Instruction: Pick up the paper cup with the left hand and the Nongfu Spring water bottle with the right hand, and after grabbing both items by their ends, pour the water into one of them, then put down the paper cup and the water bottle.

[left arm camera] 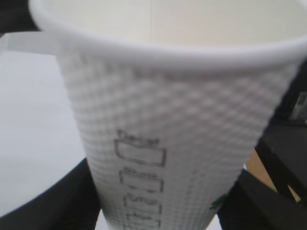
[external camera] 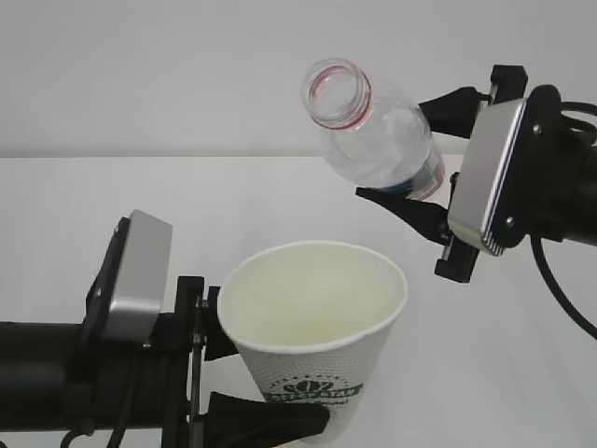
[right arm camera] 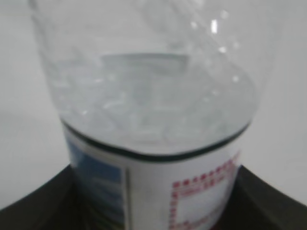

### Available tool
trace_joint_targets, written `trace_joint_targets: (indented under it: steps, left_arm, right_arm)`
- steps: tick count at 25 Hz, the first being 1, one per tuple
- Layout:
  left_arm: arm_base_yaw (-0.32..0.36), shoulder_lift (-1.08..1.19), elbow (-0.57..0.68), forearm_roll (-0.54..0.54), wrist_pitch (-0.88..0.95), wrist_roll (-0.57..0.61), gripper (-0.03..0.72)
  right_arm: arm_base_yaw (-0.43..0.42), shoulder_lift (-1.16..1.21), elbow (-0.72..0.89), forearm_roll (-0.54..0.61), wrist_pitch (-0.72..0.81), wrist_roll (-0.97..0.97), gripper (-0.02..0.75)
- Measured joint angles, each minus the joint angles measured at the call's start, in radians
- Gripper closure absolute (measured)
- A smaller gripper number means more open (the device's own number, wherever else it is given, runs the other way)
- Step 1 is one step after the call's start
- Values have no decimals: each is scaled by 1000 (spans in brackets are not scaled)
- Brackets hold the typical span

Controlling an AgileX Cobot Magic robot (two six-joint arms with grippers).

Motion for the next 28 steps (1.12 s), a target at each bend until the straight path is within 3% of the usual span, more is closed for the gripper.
trace_joint_targets:
  steps: [28]
  left_arm:
    - [0,0,0,-17,-14,21,197]
  right_arm:
    - [0,0,-70,-75,63,-145,226]
